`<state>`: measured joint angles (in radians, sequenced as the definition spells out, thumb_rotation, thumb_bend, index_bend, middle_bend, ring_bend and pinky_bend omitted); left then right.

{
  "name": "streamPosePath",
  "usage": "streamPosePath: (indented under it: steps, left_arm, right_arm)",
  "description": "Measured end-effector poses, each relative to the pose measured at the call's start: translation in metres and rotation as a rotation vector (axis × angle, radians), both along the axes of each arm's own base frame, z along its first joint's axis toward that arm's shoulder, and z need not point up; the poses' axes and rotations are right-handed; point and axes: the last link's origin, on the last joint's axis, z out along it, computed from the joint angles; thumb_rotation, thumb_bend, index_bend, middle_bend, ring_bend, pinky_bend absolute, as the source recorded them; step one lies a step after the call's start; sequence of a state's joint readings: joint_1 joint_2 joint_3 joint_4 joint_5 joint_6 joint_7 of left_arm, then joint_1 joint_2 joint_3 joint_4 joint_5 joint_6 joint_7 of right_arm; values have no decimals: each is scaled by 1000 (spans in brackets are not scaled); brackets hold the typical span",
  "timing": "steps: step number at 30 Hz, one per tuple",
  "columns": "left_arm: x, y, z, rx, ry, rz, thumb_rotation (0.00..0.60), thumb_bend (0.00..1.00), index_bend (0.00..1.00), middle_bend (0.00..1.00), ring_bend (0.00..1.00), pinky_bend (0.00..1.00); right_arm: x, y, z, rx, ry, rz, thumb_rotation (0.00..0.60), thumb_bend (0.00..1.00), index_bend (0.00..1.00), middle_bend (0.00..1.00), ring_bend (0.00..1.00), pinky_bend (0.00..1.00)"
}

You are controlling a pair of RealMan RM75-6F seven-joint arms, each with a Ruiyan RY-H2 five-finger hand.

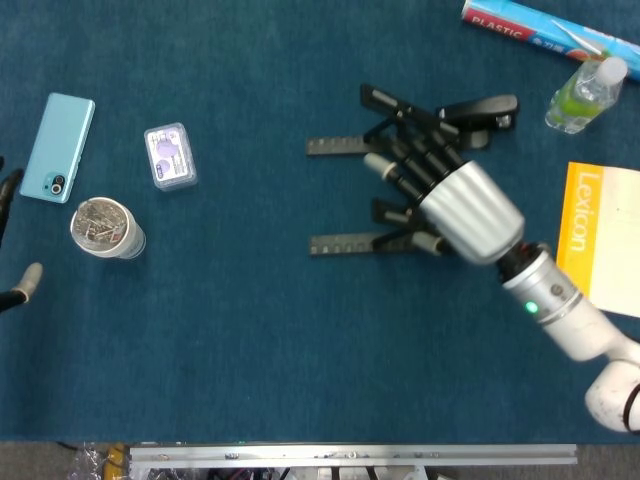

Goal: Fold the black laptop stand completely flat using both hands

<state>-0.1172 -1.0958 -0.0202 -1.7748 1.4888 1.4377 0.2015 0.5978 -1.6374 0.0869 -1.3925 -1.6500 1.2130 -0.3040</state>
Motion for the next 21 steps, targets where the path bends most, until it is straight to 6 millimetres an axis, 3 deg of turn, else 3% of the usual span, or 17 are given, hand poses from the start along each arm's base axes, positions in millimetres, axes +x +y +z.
streamPosePath:
  steps: [7,14,21]
  left_arm:
    - [0,1,-2,-9,0,3,600,247,0,0,0,0]
    - [1,1,0,-8,7,-1,600,247,0,0,0,0]
    - [0,0,1,-4,11,7,600,247,0,0,0,0]
  right_arm:
    - [-8,-8,9,1,-16,-56,600,0,0,0,0,11]
    - [-5,2,7,222,-142,-196,600,0,0,1,0,13]
    - [0,4,-2,389,-228,-308,600,0,0,23,0,103]
